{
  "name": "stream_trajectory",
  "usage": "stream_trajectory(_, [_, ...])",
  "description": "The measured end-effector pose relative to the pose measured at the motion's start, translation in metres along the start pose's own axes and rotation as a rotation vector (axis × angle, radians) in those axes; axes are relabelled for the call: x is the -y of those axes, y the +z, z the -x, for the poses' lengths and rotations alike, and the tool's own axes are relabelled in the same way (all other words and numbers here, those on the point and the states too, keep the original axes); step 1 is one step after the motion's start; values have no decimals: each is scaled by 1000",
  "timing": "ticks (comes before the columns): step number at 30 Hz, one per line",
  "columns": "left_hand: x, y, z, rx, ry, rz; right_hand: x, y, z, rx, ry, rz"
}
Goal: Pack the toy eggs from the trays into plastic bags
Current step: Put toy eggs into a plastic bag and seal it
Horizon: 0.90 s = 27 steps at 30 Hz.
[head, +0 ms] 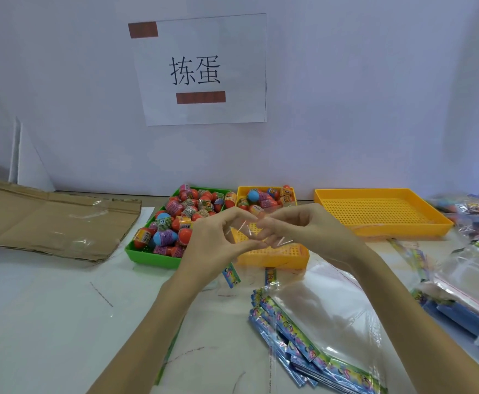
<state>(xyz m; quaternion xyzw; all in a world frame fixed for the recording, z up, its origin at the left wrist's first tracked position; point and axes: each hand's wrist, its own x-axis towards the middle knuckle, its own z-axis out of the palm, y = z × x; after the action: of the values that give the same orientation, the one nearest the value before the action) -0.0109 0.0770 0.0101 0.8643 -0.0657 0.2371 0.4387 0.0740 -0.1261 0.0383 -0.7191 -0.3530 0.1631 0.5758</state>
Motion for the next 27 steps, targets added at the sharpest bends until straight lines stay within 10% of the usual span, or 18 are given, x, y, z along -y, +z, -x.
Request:
stream_trajectory(11, [-1, 2, -1, 2, 89, -7, 4, 1, 2, -5, 31, -56])
stream_trajectory(18, [-4, -4, 0, -49, 222, -441, 5, 7, 2, -25, -13, 93])
stream_trajectory(27, [1, -10, -7, 4, 40, -35, 0, 13, -4, -151, -128, 179])
